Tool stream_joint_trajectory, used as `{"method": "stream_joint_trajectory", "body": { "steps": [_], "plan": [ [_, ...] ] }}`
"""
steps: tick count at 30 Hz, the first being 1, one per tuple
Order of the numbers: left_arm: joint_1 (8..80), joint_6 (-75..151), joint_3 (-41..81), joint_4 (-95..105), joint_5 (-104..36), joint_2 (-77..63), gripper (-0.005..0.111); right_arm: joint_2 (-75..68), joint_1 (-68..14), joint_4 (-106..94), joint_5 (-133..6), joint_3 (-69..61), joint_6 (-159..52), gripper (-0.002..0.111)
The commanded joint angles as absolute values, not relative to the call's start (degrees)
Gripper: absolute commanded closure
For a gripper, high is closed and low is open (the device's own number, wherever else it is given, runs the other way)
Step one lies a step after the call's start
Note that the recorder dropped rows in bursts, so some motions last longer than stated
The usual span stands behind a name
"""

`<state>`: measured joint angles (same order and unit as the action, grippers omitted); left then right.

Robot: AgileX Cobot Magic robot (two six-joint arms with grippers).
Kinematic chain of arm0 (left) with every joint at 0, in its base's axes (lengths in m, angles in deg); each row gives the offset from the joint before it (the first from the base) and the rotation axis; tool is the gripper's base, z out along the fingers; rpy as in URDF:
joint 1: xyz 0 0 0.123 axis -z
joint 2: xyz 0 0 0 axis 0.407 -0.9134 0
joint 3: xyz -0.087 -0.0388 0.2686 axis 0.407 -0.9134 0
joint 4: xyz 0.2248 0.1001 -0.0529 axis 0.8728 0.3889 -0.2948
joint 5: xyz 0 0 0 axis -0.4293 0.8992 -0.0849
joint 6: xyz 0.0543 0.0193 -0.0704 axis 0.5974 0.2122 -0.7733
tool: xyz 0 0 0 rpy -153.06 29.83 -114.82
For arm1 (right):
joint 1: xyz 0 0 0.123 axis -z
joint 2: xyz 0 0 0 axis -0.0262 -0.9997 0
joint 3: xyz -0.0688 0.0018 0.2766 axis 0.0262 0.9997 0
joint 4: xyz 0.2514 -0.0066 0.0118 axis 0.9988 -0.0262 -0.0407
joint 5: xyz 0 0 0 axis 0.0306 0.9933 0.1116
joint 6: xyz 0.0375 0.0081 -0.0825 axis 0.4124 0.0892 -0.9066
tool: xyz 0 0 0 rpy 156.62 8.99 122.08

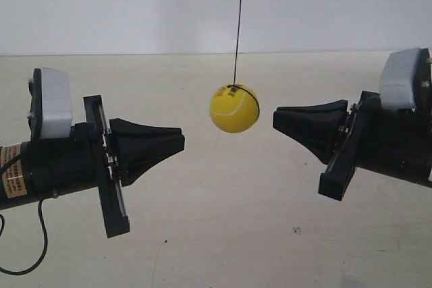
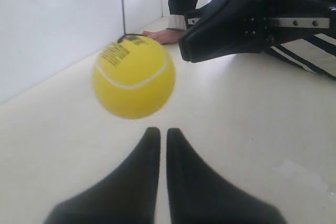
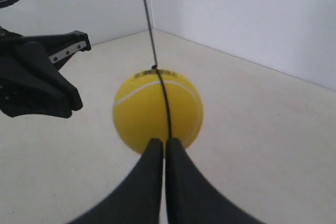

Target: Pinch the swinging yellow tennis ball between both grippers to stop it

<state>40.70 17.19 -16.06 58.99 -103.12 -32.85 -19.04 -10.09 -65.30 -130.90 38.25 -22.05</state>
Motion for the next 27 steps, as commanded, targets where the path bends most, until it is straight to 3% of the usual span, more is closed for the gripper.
{"method": "stream_joint_trajectory", "body": {
  "steps": [1,15,22,27],
  "plan": [
    [41.20,16.51,-15.88,60.53,-103.66,-32.77,0.102,-19.16,-10.16,-67.26,-133.17,38.13,-21.05,0.108],
    [41.44,18.18,-15.85,56.98,-103.66,-32.77,0.102,-19.16,-10.16,-67.44,-133.44,38.13,-20.71,0.108],
    [47.75,20.07,-14.50,55.78,-103.66,-32.77,0.102,-19.16,-13.37,-67.65,-133.44,38.13,-21.34,0.108],
    [48.05,21.49,-14.48,51.50,-103.66,-32.77,0.102,-19.16,-15.93,-66.73,-133.19,38.13,-23.95,0.108]
  ]
}}
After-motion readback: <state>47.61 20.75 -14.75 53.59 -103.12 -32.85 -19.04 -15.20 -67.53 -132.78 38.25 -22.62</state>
